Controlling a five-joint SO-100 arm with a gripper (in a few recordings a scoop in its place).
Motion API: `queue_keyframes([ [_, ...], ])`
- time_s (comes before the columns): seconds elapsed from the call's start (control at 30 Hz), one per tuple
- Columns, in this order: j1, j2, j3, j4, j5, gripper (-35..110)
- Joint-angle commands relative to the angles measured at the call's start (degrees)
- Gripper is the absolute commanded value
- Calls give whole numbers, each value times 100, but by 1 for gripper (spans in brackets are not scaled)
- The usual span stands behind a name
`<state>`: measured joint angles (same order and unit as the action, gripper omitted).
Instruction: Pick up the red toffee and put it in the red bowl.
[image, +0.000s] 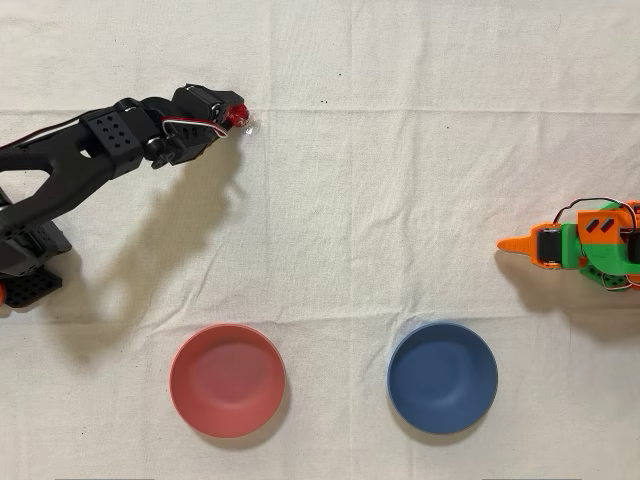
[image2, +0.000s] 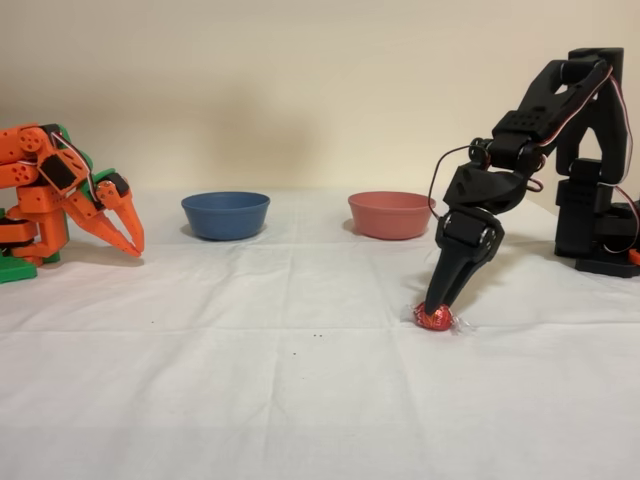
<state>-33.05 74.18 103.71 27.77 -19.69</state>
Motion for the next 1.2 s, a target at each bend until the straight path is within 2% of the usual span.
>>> queue_keyframes([
  [0.0,-70,132,-211,-62,-44,8],
  [0.33,-62,325,-62,-9,-26,7],
  [0.67,53,1239,527,264,79,7],
  [1.17,1107,3498,1134,1608,-88,8],
])
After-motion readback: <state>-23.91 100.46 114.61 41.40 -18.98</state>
